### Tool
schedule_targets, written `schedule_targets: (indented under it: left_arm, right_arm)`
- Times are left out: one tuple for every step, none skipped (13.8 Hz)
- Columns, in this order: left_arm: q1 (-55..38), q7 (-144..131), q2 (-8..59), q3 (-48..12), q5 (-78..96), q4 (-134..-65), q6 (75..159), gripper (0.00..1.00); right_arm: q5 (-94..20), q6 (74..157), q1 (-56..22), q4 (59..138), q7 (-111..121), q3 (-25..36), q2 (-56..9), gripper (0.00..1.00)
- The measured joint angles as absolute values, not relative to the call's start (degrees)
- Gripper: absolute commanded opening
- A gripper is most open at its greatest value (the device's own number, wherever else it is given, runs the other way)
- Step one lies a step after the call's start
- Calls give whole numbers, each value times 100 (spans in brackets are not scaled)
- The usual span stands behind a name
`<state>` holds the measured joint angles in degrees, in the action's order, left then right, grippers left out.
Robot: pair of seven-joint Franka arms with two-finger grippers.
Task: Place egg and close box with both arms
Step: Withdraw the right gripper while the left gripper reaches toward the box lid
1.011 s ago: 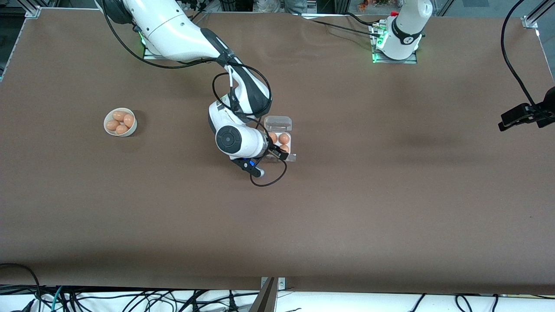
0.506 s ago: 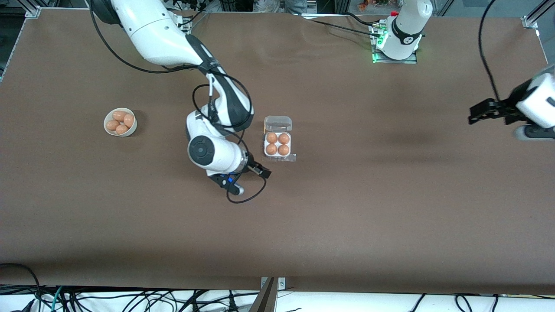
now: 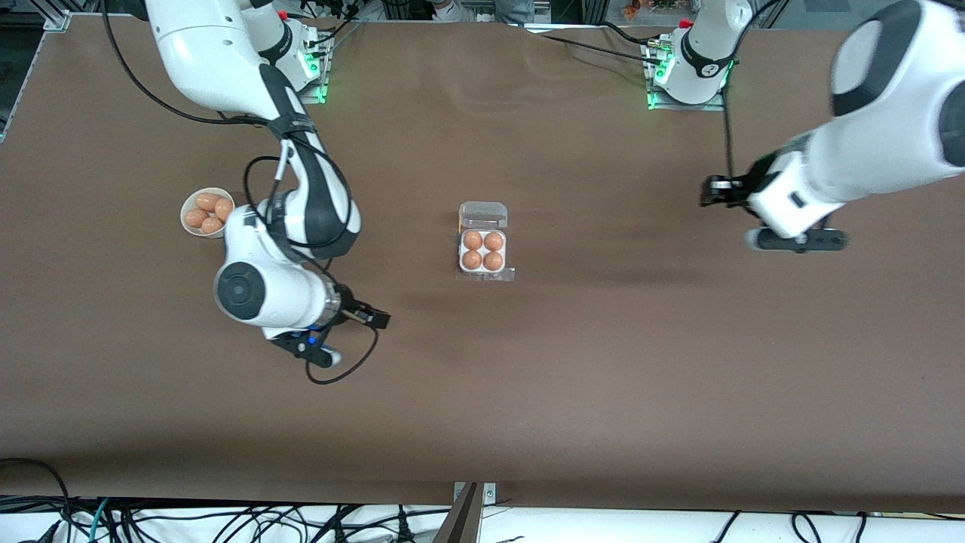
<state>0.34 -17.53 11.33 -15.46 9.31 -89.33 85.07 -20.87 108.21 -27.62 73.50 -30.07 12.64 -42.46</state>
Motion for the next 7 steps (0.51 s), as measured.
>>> schedule_targets:
  left_arm:
    - [25,-2012,1235,-1801,931,-8936,8507,17]
    - [13,-2185,1339,-2010,931,-8938,8506,11]
    - [3,-2285,1453,-2182,931,-8941,8505,7]
    - [-9,-2327,1577,-2321,931,-8943,8504,6]
    - [-41,-2333,1708,-2423,932,-8945,8502,6]
    - [-125,-2333,1847,-2475,932,-8947,8500,6]
    - [-258,-2334,2011,-2492,948,-8947,8500,6]
  right_arm:
    - [-2082,10721,-2753,7349,-2653,1429,-4175,100]
    - [-2026,10648,-2712,7353,-2364,1535,-4093,100]
    - [-1855,10616,-2590,7373,-2144,1556,-3985,100]
    - [-1583,10600,-2394,7448,-1876,1504,-3822,100]
    - [-1218,10585,-2112,7573,-1548,1344,-3607,100]
    - [-818,10578,-1796,7753,-1206,1130,-3344,100]
    - [-455,10592,-1514,7986,-906,947,-3037,100]
